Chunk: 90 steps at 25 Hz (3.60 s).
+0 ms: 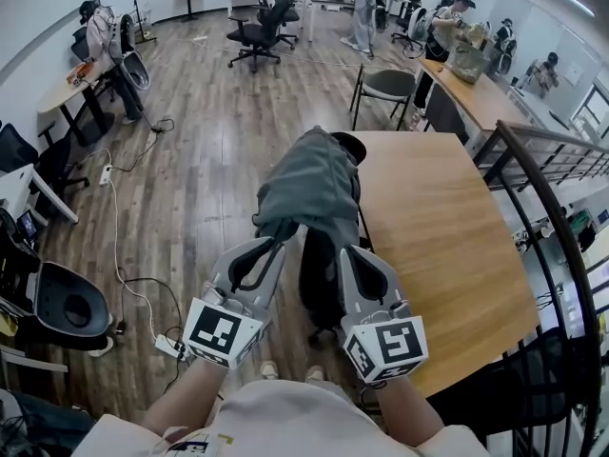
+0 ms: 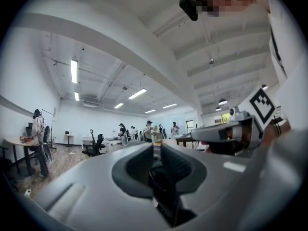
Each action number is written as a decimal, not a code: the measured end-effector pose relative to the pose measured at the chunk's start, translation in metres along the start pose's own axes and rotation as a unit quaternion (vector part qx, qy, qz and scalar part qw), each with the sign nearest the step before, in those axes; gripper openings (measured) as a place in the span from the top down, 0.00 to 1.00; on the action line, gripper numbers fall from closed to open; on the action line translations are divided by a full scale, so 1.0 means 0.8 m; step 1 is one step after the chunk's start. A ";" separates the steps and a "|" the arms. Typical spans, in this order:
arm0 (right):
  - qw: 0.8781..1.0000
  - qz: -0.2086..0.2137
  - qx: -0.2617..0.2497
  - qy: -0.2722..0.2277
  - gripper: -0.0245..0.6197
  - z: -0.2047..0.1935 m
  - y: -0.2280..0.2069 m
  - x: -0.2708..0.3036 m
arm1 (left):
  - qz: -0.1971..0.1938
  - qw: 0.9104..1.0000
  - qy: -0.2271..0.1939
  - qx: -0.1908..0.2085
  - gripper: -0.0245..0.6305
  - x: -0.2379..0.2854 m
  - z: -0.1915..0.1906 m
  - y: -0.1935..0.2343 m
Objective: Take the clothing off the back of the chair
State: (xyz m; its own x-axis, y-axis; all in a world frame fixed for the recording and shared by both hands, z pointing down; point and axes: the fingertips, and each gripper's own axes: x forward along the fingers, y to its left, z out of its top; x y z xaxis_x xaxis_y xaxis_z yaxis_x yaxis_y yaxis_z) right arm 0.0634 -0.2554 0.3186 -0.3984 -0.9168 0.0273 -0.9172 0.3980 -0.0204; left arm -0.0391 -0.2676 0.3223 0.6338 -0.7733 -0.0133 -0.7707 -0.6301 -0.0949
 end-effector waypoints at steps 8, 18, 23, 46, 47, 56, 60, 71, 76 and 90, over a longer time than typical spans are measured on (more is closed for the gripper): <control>1.000 -0.002 0.008 -0.007 0.91 0.002 -0.021 -0.001 | 0.011 0.998 0.032 0.047 0.73 0.019 -0.018 0.007; 1.000 0.000 0.006 0.027 0.79 -0.029 -0.044 0.016 | 0.013 0.997 0.064 0.041 0.66 0.050 -0.062 0.033; 0.998 0.001 0.005 0.058 0.76 -0.060 -0.050 0.032 | 0.024 0.989 0.099 0.107 0.61 0.071 -0.088 0.047; 0.988 0.004 0.001 0.152 0.59 -0.229 -0.123 0.103 | 0.040 0.976 0.165 0.134 0.50 0.161 -0.218 0.086; 0.988 0.014 -0.007 0.151 0.59 -0.230 -0.123 0.104 | 0.040 0.976 0.168 0.135 0.50 0.165 -0.222 0.087; 0.961 0.075 -0.102 0.245 0.34 -0.300 -0.119 0.107 | 0.044 0.975 0.169 0.139 0.50 0.187 -0.237 0.095; 0.956 0.042 -0.135 0.255 0.35 -0.326 -0.134 0.129 | 0.041 0.976 0.164 0.140 0.53 0.198 -0.242 0.094; 0.973 -0.052 -0.037 0.222 0.58 -0.329 -0.184 0.171 | 0.042 0.984 0.142 0.095 0.80 0.212 -0.235 0.118; 0.975 -0.073 0.001 0.209 0.85 -0.320 -0.193 0.181 | 0.041 0.986 0.143 0.081 0.85 0.206 -0.232 0.122; 0.990 -0.092 0.086 0.067 0.92 -0.195 -0.212 0.166 | 0.113 0.991 0.040 0.063 0.87 0.168 -0.131 0.145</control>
State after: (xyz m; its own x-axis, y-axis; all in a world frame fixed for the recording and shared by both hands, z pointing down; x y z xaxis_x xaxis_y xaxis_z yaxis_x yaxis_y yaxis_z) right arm 0.1653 -0.4393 0.4817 -0.2329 -0.9558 0.1793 -0.9640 0.2026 -0.1721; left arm -0.0498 -0.4518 0.4139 0.4352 -0.8998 0.0302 -0.8748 -0.4305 -0.2221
